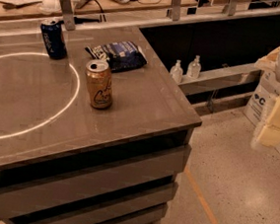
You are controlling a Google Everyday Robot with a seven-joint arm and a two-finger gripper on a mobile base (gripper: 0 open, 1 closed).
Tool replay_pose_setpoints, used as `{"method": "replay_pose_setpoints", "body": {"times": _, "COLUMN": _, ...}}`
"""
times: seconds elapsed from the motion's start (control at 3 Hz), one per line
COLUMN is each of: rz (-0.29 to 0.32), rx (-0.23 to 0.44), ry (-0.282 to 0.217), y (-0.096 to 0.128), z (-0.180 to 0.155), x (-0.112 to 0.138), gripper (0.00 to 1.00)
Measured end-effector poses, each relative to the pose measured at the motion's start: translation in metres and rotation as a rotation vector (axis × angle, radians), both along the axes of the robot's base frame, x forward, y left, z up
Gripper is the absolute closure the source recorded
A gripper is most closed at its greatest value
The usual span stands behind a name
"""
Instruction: Knock orange can over
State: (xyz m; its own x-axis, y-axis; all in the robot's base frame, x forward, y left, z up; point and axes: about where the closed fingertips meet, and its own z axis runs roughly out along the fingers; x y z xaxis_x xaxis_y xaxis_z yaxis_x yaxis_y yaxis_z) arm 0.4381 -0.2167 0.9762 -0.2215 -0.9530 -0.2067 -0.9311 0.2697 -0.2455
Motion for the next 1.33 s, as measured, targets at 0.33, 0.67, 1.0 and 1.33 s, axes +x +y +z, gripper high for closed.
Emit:
{"method": "replay_pose_setpoints", "body": {"times": 0.33, "rz": 0.0, "rx": 0.0, "ry": 0.0, "y": 0.0, "z": 0.0, "x": 0.0, "gripper": 0.0}}
{"method": "replay_pose_setpoints", "body": {"times": 0.67, "rz": 0.001, "rx": 0.005, "ry": -0.002, "y": 0.0, "z": 0.0, "x": 0.0, "gripper": 0.0}}
{"method": "replay_pose_setpoints", "body": {"times": 1.0, "rz": 0.02, "rx": 0.135, "ry": -0.035, "y": 0.01, "z": -0.011, "x": 0.008, "gripper": 0.0}}
{"method": "replay_pose_setpoints", "body": {"times": 1.33, "rz": 0.04, "rx": 0.352, "ry": -0.122, "y": 0.024, "z": -0.029, "x": 0.034, "gripper": 0.0}}
